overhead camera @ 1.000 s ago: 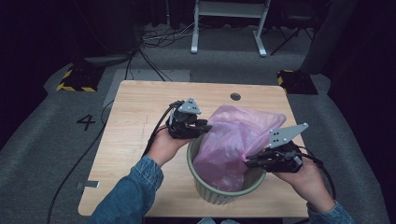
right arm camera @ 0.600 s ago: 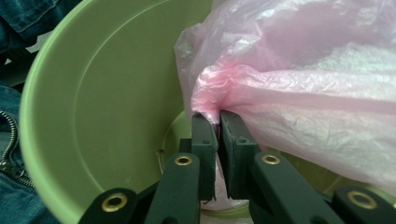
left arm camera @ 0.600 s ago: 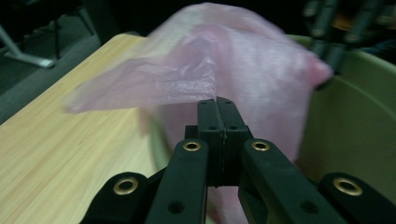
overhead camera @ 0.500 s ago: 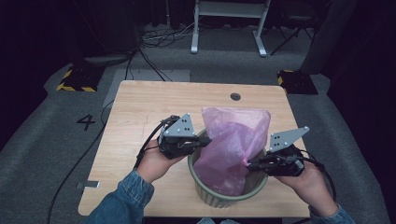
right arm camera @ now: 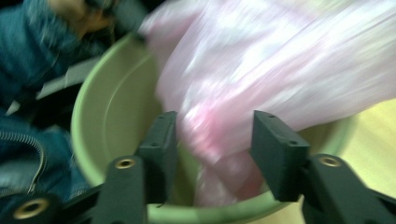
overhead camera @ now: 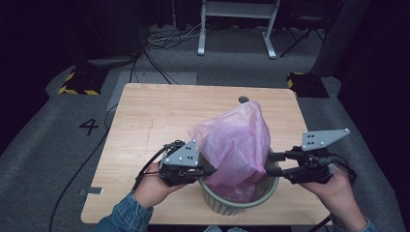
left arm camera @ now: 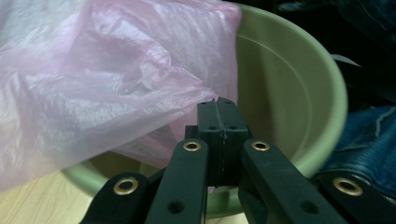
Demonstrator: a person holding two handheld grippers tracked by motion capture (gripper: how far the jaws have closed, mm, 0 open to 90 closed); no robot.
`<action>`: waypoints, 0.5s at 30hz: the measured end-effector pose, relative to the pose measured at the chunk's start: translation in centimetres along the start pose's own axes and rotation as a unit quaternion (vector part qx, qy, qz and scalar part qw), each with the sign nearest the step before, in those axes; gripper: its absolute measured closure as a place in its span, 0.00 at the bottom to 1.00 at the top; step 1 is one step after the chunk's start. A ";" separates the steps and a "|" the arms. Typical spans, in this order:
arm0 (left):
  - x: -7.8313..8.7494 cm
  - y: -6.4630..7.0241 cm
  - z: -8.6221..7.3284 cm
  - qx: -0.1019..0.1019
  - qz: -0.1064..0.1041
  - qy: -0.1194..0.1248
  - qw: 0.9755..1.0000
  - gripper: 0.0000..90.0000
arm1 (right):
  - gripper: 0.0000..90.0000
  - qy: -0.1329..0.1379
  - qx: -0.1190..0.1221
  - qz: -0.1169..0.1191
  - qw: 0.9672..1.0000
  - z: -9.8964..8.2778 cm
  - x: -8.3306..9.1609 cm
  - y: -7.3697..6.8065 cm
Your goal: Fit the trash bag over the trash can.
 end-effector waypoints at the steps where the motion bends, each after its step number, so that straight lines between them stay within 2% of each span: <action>1: 0.0 0.0 0.0 -0.003 0.002 -0.003 1.000 1.00 | 0.53 0.002 0.004 -0.018 1.000 0.5 0.3 0.5; 4: 0.0 -0.1 0.1 0.003 -0.004 0.003 1.000 1.00 | 0.50 0.009 0.008 -0.046 0.999 1.5 0.3 1.7; 7: -0.2 0.1 0.0 0.002 -0.012 0.001 1.000 1.00 | 0.46 0.017 -0.006 -0.067 0.998 2.4 -0.3 3.4; 10: -0.4 0.4 -0.1 0.001 -0.021 -0.004 1.000 1.00 | 0.44 0.020 -0.025 -0.074 0.997 3.2 -1.4 4.9; 13: -0.4 0.4 -0.2 0.005 -0.026 -0.005 1.000 1.00 | 0.44 0.016 -0.036 -0.077 0.996 3.8 -2.3 5.7; 14: -0.4 0.4 -0.2 0.006 -0.026 -0.005 1.000 1.00 | 0.47 0.015 -0.042 -0.076 0.996 4.1 -2.7 6.0; 15: -0.4 0.4 -0.2 0.006 -0.028 -0.005 1.000 1.00 | 0.54 0.011 -0.044 -0.073 0.996 4.3 -2.9 6.1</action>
Point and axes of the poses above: each handheld gripper's, and its own axes: x roughly backward along the jaws, z roughly out of its top, y roughly to its right, the point moved 8 cm from there along -x, roughly forward along the jaws, and after that the axes turned 7 degrees about y, right-handed, at the moved point
